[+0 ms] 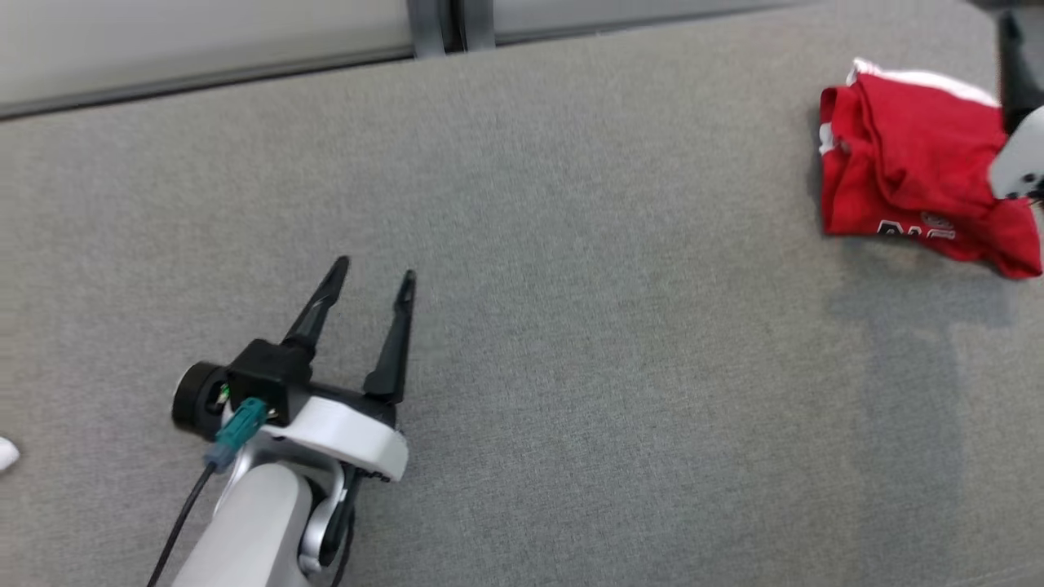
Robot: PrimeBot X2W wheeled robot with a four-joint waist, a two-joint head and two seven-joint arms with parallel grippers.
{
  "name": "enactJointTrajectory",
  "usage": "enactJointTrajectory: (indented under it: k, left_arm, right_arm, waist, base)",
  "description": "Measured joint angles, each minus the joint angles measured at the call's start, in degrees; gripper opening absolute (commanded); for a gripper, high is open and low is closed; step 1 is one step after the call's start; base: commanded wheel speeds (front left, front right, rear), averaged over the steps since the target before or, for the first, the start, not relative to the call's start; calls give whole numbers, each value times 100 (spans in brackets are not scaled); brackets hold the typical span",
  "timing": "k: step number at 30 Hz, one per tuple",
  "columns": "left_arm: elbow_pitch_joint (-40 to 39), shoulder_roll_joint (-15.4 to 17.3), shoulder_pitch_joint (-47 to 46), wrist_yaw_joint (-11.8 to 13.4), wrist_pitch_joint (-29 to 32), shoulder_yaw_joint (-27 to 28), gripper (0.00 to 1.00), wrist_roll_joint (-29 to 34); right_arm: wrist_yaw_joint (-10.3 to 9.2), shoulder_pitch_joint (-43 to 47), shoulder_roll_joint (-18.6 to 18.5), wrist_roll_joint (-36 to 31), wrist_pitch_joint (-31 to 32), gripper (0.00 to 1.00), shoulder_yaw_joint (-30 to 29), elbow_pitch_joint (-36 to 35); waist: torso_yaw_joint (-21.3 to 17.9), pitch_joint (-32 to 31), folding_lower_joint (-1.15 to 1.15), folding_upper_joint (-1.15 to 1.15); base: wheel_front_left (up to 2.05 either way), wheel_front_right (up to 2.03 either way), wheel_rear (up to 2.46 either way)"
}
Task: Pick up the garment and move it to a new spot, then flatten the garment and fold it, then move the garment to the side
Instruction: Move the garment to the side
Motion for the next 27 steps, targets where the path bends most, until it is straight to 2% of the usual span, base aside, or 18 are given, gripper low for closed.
enactJointTrajectory:
  k: [5,12,17,18,20,24,27]
  left_arm:
    - [-53,162,349,64,-73,250,100,-160]
    - [-144,410,778,183,-75,555,100,-347]
    - [-339,463,1143,387,-21,650,100,-399]
    - [-339,463,1143,387,-21,650,100,-399]
    - [-416,503,1313,479,-12,711,100,-437]
    - [-499,512,1534,580,-22,798,100,-490]
    - [-548,490,1702,637,-48,845,100,-541]
  right_arm:
    - [0,477,10,-148,-34,100,-565,-1165]
    - [0,2240,132,-802,-43,100,-1669,-2744]
    - [0,3838,517,-1298,-43,100,-2490,-3853]
    - [0,3838,517,-1298,-43,100,-2490,-3853]
    - [0,4468,734,-1517,-43,100,-2788,-4362]
    - [0,5187,967,-1803,-44,100,-3159,-4923]
    - [0,5553,1099,-1959,-43,100,-3395,-5087]
  waist:
    - [67,-546,0,0]
    - [248,-1267,0,0]
    - [473,-1706,0,0]
    - [473,-1706,0,0]
    - [563,-1809,0,0]
    - [606,-1868,0,0]
    - [609,-1876,0,0]
  base:
    - [0,0,0]
    - [0,0,0]
    - [0,0,0]
    - [0,0,0]
    - [0,0,0]
    - [0,0,0]
    - [0,0,0]
